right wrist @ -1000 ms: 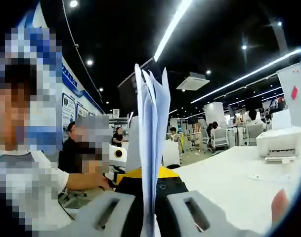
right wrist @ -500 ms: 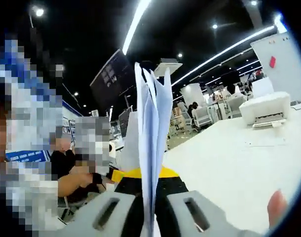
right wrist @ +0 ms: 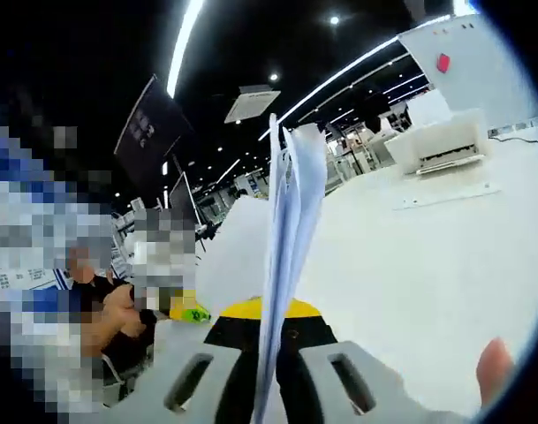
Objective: Organize the stack of printing papers by aligning and flattening the scattered papers on the table
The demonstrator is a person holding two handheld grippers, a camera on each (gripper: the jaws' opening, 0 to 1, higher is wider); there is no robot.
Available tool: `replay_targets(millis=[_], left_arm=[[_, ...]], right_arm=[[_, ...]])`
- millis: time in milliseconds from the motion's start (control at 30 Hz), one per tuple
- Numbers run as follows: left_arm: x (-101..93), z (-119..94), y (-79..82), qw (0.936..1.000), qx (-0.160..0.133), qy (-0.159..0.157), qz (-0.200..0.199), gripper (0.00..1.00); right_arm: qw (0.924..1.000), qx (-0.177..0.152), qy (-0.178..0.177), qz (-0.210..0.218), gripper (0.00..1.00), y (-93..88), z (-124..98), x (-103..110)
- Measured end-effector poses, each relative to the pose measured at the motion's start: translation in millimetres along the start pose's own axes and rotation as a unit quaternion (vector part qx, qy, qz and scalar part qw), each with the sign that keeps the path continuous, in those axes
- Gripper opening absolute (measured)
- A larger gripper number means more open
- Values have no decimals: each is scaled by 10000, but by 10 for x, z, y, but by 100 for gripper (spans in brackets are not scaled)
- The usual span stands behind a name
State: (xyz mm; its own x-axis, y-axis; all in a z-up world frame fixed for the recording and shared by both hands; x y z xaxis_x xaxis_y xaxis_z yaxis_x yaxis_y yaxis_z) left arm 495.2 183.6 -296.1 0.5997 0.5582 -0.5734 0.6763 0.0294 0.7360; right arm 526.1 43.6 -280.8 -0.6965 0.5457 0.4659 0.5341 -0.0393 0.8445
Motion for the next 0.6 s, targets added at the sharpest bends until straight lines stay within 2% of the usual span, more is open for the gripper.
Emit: replay_targets(millis=[267, 433, 600], left_arm=[[218, 101, -42, 9992, 62, 343, 185, 8], [321, 149, -87, 9981, 240, 529, 213, 9], [381, 144, -117, 9974, 300, 629, 168, 16]], right_arm=[[9996, 215, -121, 119, 0, -135, 174, -210], [9993, 332, -155, 80, 0, -194, 221, -267], [9991, 384, -139, 105, 0, -246, 213, -275]])
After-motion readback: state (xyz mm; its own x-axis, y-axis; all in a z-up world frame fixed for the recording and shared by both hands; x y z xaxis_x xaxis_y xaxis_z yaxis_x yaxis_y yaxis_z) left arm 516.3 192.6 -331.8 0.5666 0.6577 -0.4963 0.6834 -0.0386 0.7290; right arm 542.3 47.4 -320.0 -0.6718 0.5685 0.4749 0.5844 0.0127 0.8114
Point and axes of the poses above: the point that each gripper's makers call its tool centre point, and the gripper's own axes: z roughly forward along the fingers, x roughly to its left, y roughly out of its top, the point moved 3 cm from there along -z, roughly backward along the fingers, and after that the axes turned 6 degrees about x, right-handed, at the moved point
